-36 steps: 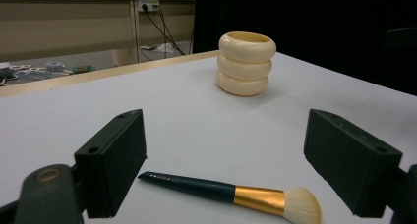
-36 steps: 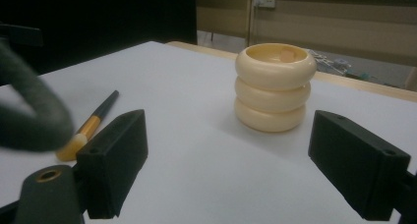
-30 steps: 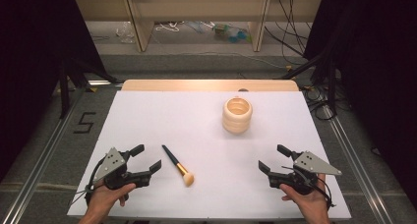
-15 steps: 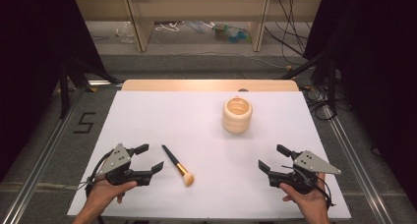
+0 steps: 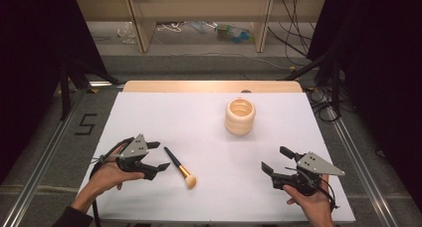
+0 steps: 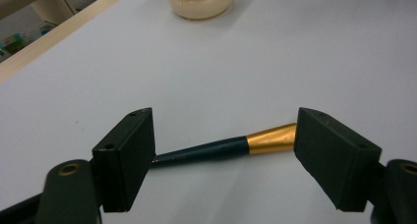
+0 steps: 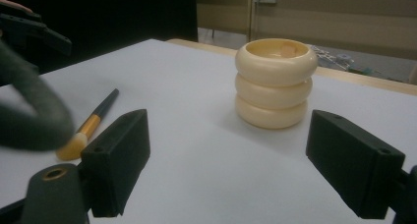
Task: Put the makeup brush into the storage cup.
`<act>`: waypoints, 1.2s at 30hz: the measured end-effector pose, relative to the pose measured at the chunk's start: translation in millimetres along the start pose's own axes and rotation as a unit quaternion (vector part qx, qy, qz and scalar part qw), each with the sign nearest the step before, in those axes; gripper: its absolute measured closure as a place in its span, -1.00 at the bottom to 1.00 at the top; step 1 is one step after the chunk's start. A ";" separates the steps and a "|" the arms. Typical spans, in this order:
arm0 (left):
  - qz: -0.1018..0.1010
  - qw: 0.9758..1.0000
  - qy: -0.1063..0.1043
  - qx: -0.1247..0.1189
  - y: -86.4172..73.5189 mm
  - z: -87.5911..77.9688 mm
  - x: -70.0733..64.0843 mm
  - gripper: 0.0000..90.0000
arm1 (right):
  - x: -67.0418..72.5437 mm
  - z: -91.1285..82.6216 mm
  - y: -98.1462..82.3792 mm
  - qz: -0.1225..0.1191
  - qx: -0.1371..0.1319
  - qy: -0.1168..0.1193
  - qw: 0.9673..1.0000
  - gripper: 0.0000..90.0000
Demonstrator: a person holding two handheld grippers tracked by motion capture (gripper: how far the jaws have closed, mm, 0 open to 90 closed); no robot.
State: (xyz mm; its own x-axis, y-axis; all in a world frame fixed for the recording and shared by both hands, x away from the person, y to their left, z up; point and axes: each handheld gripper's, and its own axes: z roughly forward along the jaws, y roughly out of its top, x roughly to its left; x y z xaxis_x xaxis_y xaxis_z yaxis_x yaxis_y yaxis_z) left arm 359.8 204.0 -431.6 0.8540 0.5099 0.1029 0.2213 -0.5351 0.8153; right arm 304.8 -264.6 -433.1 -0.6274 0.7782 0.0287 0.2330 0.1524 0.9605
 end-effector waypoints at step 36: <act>0.128 0.962 -0.124 0.206 26.5 78.3 12.3 -0.36 | 0.5 0.5 -2.0 0.018 0.011 0.016 1.000 -0.58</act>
State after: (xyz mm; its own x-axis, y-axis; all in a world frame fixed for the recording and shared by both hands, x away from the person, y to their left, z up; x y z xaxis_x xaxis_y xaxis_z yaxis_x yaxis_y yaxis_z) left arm 413.0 143.4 -453.4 0.9801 0.1773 0.0895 0.1135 -0.8697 0.4804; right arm 304.4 -264.2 -435.2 -0.6415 0.7636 0.0731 0.2731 0.1383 0.9520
